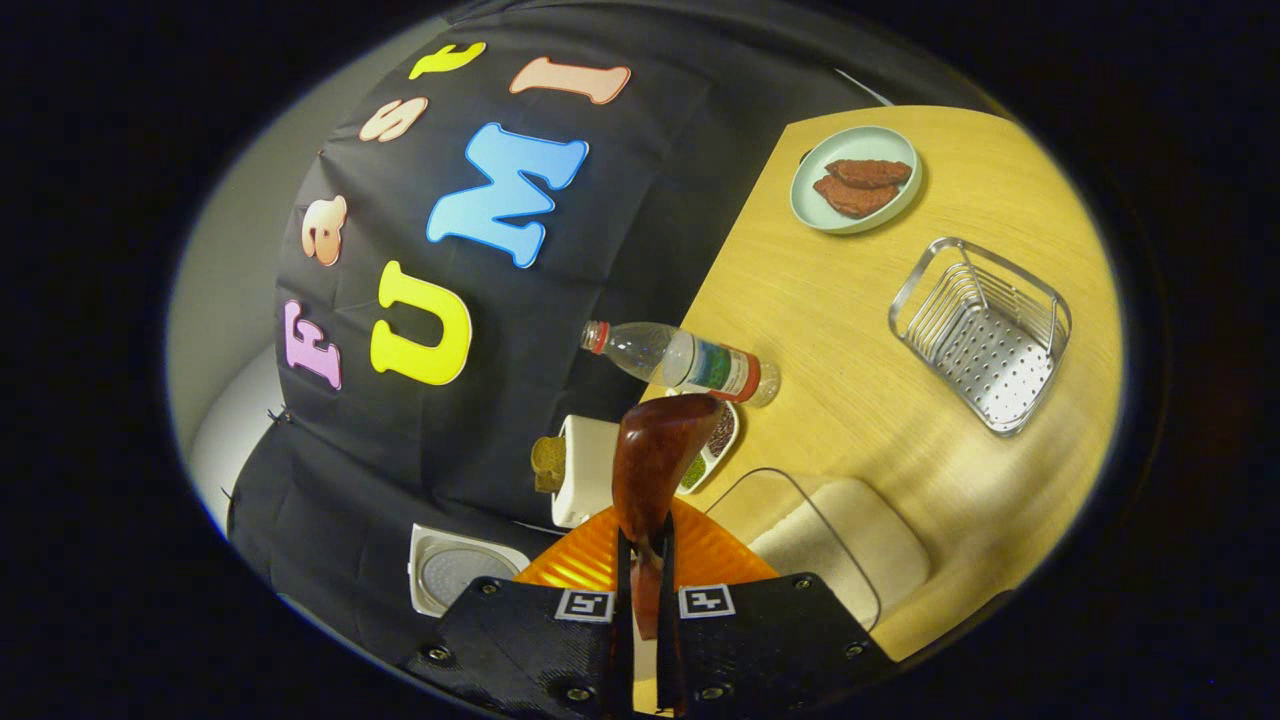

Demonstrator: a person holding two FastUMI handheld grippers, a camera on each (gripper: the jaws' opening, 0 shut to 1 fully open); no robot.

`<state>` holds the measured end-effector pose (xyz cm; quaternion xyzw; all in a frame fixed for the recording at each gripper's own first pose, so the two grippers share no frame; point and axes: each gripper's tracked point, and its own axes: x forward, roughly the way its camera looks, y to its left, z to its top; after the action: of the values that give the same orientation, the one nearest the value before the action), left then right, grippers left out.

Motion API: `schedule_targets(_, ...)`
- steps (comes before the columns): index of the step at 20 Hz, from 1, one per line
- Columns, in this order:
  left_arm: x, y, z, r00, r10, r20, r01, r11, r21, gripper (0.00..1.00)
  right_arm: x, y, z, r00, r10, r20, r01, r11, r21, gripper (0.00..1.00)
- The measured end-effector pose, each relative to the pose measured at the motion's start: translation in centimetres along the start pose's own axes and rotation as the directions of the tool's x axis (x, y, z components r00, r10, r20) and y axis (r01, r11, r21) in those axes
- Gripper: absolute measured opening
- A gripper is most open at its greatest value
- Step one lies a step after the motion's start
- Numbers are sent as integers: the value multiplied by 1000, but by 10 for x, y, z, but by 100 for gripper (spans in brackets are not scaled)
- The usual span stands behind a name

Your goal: Close the left gripper, press the button to open the rice cooker; take a wooden spoon from the chopstick holder with the right hand, scoop a spoonful of rice and pour it into the rice cooker, then put the wooden spoon back into the chopstick holder.

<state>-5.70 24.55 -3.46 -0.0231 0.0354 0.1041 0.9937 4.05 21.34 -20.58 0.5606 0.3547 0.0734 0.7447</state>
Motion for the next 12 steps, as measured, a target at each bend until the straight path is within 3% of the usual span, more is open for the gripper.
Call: schedule_targets(12,-20,41,0,997,78,-21,-78,997,-12,96,44,113,-72,977,159,-139,-167,985,-44,9)
